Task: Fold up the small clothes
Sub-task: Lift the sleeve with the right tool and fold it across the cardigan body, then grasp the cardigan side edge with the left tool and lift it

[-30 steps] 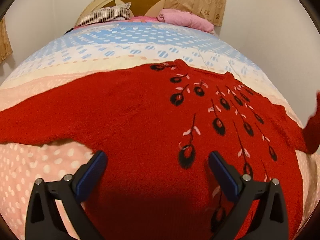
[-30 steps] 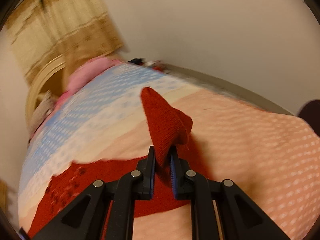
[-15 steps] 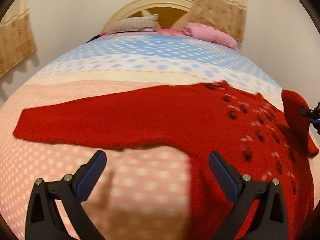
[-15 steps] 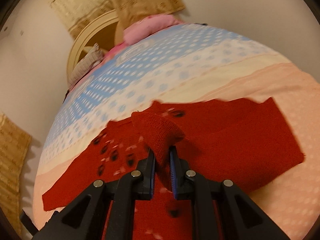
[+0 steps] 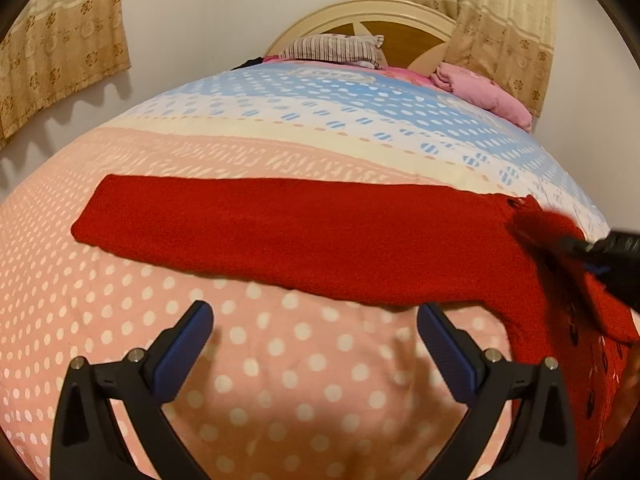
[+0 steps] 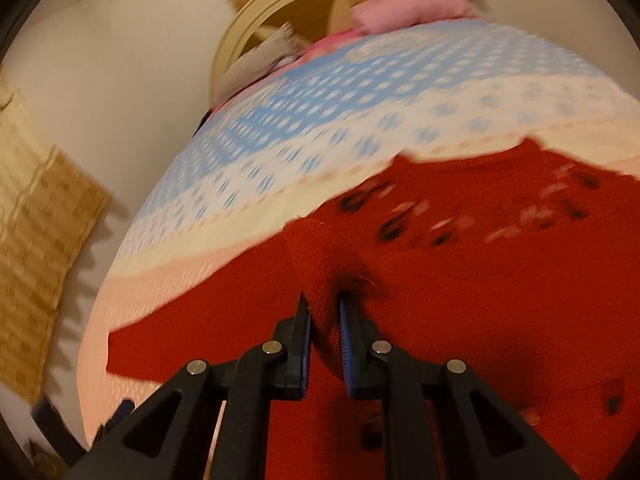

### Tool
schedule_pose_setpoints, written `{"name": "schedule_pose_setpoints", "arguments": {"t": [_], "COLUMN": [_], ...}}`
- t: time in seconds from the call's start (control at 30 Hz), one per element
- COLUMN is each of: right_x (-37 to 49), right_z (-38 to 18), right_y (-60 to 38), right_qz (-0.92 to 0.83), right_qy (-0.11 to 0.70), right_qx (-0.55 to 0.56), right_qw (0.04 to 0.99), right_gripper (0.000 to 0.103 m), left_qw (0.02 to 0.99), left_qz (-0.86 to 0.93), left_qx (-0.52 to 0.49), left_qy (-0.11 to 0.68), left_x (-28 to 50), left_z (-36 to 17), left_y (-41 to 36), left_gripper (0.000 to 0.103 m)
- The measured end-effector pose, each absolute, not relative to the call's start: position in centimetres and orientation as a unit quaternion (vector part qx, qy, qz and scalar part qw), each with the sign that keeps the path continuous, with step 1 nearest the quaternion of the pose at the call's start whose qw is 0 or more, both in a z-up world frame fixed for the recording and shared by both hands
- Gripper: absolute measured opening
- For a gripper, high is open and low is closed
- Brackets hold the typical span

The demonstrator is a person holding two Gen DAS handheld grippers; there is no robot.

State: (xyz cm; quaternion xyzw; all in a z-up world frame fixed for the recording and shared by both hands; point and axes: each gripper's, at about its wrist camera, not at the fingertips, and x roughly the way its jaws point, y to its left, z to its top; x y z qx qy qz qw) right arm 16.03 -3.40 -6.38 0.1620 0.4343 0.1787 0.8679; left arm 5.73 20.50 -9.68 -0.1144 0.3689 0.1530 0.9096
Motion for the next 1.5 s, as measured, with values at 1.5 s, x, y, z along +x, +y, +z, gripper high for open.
{"name": "schedule_pose_setpoints", "arguments": {"t": [1.5], "right_x": [12.7], "right_z": [-4.5], "right_y": [-6.2], "right_qz": [0.208], "right_qy": [0.375], "right_qx": [0.121], "right_qw": [0.895], "right_gripper": [0.029], "left_qw": [0.909], "left_qz": [0.160], "left_qx": [-0.106], "left_qy": [0.370], "left_x": [5.3], "left_z": [-9.8], "left_y": [21.5], "left_gripper": [0.103]}}
